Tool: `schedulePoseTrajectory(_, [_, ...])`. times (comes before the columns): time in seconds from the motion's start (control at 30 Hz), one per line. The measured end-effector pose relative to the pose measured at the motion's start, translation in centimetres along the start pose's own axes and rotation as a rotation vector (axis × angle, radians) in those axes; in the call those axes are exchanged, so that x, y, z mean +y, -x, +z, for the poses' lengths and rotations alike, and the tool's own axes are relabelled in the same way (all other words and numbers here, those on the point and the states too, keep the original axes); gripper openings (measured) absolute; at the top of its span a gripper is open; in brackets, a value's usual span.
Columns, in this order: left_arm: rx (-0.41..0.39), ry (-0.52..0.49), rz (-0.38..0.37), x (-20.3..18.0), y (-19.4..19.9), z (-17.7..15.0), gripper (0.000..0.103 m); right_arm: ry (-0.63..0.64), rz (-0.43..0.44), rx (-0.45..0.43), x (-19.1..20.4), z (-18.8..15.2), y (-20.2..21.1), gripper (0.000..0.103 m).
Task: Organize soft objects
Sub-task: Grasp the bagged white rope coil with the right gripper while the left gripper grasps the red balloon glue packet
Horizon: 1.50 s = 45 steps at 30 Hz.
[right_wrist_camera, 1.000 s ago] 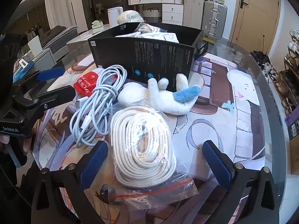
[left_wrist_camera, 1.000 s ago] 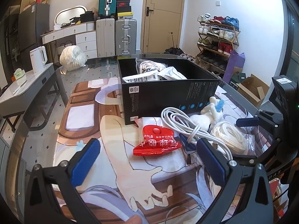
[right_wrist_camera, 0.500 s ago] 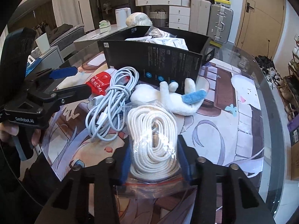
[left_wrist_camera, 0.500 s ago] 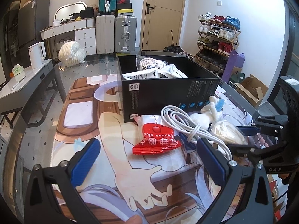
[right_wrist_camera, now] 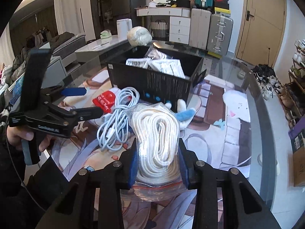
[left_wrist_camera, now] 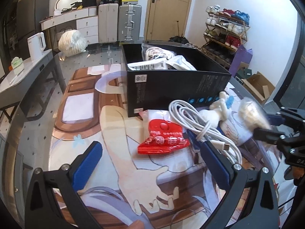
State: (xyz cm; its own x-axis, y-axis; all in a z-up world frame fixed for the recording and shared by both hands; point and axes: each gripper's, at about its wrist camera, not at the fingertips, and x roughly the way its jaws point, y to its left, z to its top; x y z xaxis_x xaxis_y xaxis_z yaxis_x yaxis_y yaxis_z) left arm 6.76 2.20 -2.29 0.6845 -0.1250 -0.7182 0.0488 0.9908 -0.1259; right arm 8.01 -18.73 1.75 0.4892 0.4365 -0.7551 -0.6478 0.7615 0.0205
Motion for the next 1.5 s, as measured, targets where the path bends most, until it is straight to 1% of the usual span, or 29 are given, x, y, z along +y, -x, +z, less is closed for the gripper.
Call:
schedulePoseTrajectory(0.07, [0.014,-0.005,0.023,0.0,-0.1,0.1,0.103,-0.004,-0.005,-0.011,-0.2,0.0,0.4,0.037])
schedulePoseTrajectory(0.13, [0.034,-0.011,0.069,0.0,-0.4,0.4,0.103,-0.021,-0.01,-0.029,-0.5,0.1,0.8,0.037])
schedulePoseTrajectory(0.3, [0.045,-0.075,0.093,-0.8,-0.9,1.0,0.103,-0.037,-0.015,-0.052,-0.9,0.4,1.4,0.037])
schedulePoseTrajectory(0.37, [0.053,-0.083,0.109,-1.1,-1.3,1.2,0.103,-0.041,-0.015,-0.058,-0.9,0.4,1.6,0.037])
schedulePoseTrajectory(0.47, [0.093,-0.087,0.083,-1.2,-2.5,1.4,0.103,-0.044,-0.019,-0.057,-1.0,0.4,1.6,0.037])
schedulePoseTrajectory(0.6, [0.125,-0.087,0.089,-1.5,-3.7,1.9,0.101,-0.046,-0.023,-0.056,-1.1,0.3,1.7,0.037])
schedulePoseTrajectory(0.67, [0.135,-0.085,0.069,-1.5,-4.1,2.1,0.101,-0.051,-0.025,-0.061,-1.3,0.3,1.9,0.037])
schedulePoseTrajectory(0.77, [0.137,-0.088,0.066,-1.6,-4.4,2.4,0.099,-0.057,-0.025,-0.063,-1.4,0.2,2.0,0.037])
schedulePoseTrajectory(0.93, [0.112,-0.092,0.067,-1.6,-4.1,2.3,0.085,-0.066,-0.028,-0.05,-1.7,0.1,1.7,0.037])
schedulePoseTrajectory(1.0, [0.099,-0.103,0.059,-1.7,-4.0,2.3,0.072,-0.064,-0.028,-0.052,-1.6,0.0,1.8,0.037])
schedulePoseTrajectory(1.03, [0.093,-0.108,0.059,-1.8,-3.8,2.3,0.069,-0.066,-0.028,-0.054,-1.6,0.0,1.8,0.037])
schedulePoseTrajectory(1.1, [0.085,-0.107,0.057,-1.9,-3.6,2.2,0.059,-0.063,-0.029,-0.054,-1.6,0.1,1.8,0.037])
schedulePoseTrajectory(1.13, [0.079,-0.107,0.059,-1.9,-3.5,2.1,0.057,-0.061,-0.027,-0.055,-1.5,0.1,1.9,0.037])
schedulePoseTrajectory(1.17, [0.076,-0.107,0.059,-1.9,-3.4,2.1,0.052,-0.06,-0.025,-0.054,-1.4,0.1,1.9,0.037])
schedulePoseTrajectory(1.2, [0.072,-0.107,0.061,-1.9,-3.3,2.0,0.049,-0.059,-0.026,-0.054,-1.4,0.1,1.8,0.037])
schedulePoseTrajectory(1.27, [0.066,-0.099,0.067,-1.9,-3.0,1.7,0.045,-0.057,-0.025,-0.052,-1.2,0.1,1.8,0.037])
schedulePoseTrajectory(1.5, [0.041,-0.063,0.071,-1.6,-1.7,0.7,0.043,-0.052,-0.025,-0.053,-1.0,0.3,1.5,0.037])
